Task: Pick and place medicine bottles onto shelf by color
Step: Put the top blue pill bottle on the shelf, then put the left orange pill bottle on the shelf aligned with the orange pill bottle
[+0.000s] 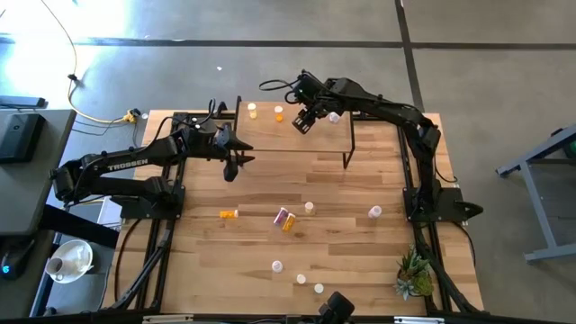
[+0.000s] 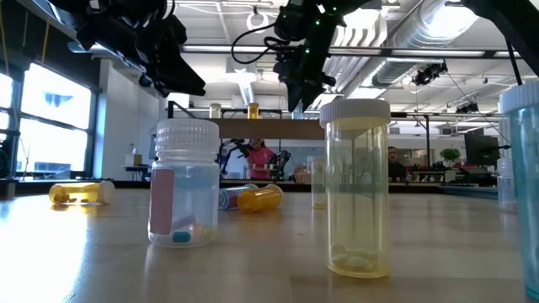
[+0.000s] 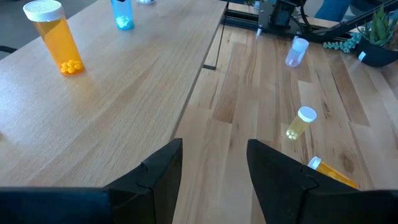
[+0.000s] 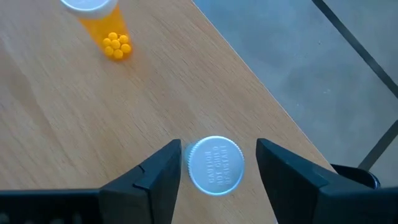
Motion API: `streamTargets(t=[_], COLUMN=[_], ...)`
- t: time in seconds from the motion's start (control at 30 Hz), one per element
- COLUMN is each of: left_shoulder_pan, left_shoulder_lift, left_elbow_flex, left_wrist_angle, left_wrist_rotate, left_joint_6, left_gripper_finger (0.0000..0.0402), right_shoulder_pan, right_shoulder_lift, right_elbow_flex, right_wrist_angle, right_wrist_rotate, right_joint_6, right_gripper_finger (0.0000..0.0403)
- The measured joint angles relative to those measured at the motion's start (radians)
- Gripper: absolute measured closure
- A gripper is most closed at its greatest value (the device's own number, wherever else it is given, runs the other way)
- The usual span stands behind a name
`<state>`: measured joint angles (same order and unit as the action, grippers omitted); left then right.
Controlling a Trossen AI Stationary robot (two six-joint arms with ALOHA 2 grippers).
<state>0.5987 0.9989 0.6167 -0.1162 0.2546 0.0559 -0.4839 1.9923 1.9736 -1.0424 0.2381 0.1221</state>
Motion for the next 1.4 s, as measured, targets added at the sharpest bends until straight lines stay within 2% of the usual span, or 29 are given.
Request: streamTargets(t=[0.3, 0.63, 1.0, 1.4], left_shoulder_pan=[0.000, 0.000, -0.020, -0.128], left_shoulder_lift=[0.000, 0.000, 0.000, 0.000], left_elbow_flex=[0.000, 0.000, 0.000, 0.000], left_wrist_angle=[0.000, -0.031, -0.113, -0.284], left_wrist_rotate=[0.000, 0.000, 0.003, 0.004], left_joint_6=[0.000, 0.000, -0.003, -0.019], left_gripper_finger=[0.0232, 0.0232, 0.0232, 0.0232], right_shoulder_pan=[0.000, 0.013, 0.066, 0.176], right_shoulder_lift=[-0.051, -0.138, -0.188, -0.213], right_elbow_flex=[0.001, 0.002, 0.001, -0.189], right_wrist_angle=[0.011, -0.006, -0.151, -0.177], right_wrist_rotate=[0.046, 0.044, 0.043, 0.043], right_joint_6=[-0.037, -0.062, -0.076, -0.018], right_gripper_finger=[0.0204, 0.0204, 0.0204, 0.0204])
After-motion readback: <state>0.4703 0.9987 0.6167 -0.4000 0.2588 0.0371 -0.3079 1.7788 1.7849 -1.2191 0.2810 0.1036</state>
